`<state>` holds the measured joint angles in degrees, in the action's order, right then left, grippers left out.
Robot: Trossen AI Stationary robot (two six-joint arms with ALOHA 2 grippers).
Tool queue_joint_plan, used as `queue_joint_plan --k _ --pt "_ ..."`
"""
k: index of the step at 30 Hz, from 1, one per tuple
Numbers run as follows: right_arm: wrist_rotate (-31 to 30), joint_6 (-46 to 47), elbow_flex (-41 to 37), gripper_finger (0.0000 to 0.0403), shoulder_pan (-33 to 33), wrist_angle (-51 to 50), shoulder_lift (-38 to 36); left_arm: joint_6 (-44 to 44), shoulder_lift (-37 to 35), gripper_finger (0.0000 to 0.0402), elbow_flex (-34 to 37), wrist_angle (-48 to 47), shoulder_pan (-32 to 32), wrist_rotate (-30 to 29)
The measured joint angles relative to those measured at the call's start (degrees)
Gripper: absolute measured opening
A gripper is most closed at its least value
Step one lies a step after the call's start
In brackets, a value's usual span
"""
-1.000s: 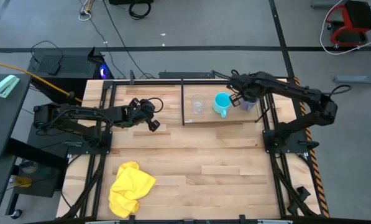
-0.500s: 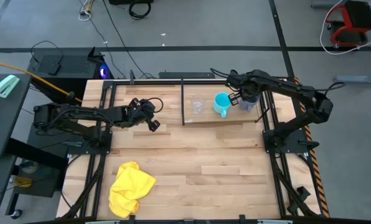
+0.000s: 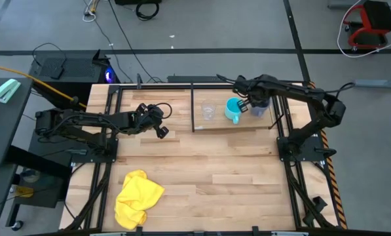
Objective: Stack small to large cups/mugs on shelf
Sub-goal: Put the blue mug on the shelf, then return to Home Position
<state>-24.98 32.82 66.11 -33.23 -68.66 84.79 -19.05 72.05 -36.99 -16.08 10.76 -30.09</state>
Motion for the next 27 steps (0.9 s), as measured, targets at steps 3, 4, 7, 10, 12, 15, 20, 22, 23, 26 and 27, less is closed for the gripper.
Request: queue_joint_plan --k 3,4,7,10,12,15,20,22,23,26,27 --pt "0.2 0.0 0.0 0.0000 1.1 0.0 0.0 0.0 0.0 0.0013 0.0 0.0 0.0 0.0" --pt "0.2 0.0 0.0 0.0000 1.5 0.0 0.0 0.0 0.0 0.0014 0.0 0.0 0.0 0.0" --pt "0.2 0.0 0.0 0.0000 2.7 0.0 0.0 0.1 0.0 0.0019 0.0 0.0 0.0 0.0" --pt "0.2 0.3 0.0 0.0000 3.6 0.0 0.0 0.1 0.0 0.0023 0.0 0.0 0.0 0.0" --pt "0.2 0.4 0.0 0.0000 3.8 0.0 0.0 0.1 0.0 0.0024 0.0 0.0 0.0 0.0" --pt "0.2 0.4 0.0 0.0000 3.7 0.0 0.0 0.1 0.0 0.0021 0.0 0.0 0.0 0.0" --pt "0.2 0.4 0.0 0.0001 3.3 0.0 -0.1 0.1 0.0 0.0013 0.0 0.0 0.0 0.0" --pt "0.1 0.4 0.0 0.0001 3.3 -0.1 -0.3 0.2 0.0 0.0013 0.0 0.0 0.0 0.0" --pt "0.1 0.4 0.0 0.0001 3.3 -0.2 -0.6 0.2 0.0 0.0014 0.0 0.0 0.0 0.0" --pt "-0.1 0.6 0.0 0.0001 3.3 -1.1 -1.9 0.2 0.0 0.0020 0.0 0.0 0.0 0.0" --pt "-0.2 0.9 0.0 0.0001 3.4 -1.7 -2.6 0.2 0.0 0.0022 0.0 0.0 0.0 0.0"
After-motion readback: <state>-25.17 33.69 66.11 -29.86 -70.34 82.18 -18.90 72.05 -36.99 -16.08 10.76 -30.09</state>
